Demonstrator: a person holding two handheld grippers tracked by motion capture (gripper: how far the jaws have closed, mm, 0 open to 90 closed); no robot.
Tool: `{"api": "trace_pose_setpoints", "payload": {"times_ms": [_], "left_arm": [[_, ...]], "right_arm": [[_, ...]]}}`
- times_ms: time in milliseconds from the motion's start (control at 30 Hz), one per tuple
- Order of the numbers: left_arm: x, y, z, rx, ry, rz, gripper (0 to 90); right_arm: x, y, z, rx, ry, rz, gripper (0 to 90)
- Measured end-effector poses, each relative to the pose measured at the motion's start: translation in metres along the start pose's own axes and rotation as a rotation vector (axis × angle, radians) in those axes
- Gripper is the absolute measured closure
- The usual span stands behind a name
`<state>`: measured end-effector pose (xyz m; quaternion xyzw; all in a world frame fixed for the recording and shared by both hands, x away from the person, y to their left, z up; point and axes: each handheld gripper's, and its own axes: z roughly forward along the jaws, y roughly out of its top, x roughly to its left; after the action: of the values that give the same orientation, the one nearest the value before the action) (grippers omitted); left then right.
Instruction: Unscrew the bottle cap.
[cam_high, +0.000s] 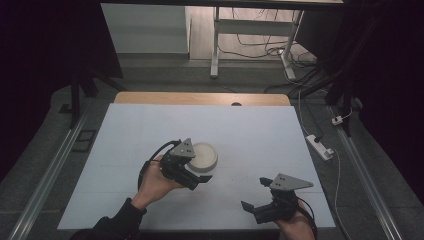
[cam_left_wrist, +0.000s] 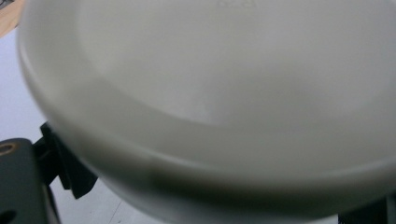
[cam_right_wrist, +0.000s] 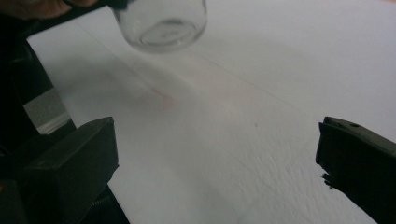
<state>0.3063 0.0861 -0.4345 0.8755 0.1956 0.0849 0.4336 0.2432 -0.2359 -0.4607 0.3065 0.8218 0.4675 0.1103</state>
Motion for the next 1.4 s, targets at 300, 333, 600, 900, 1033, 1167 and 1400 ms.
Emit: {"api": "trace_pose_setpoints", "payload": {"times_ms": [300,333,600,900,1033,1167,1400], "left_arm": [[0.0,-0.002,0.0,0.002,0.0,0.005,7.3],[0.0,-0.002,0.0,0.003,0.001,0.006,7.3],[0.001,-0.004,0.001,0.005,0.003,0.004,7.3],[0.001,-0.005,0.002,0.015,-0.005,0.013,7.3],[0.001,-0.005,0.003,0.014,-0.009,0.01,7.3],[0.001,-0.005,0.004,0.017,-0.012,0.011,7.3],[0.0,-0.005,0.006,0.02,-0.019,0.012,7.4]], "right_arm": [[0.006,0.03,0.014,-0.01,0.028,-0.02,0.0],[0.006,0.032,0.016,-0.013,0.024,-0.02,0.0],[0.01,0.053,0.027,-0.03,0.053,-0.021,0.0],[0.017,0.077,0.042,-0.028,0.076,-0.066,0.0],[0.018,0.085,0.047,-0.041,0.079,-0.069,0.0],[0.021,0.093,0.05,-0.054,0.08,-0.073,0.0],[0.029,0.108,0.063,-0.063,0.088,-0.109,0.0]]}}
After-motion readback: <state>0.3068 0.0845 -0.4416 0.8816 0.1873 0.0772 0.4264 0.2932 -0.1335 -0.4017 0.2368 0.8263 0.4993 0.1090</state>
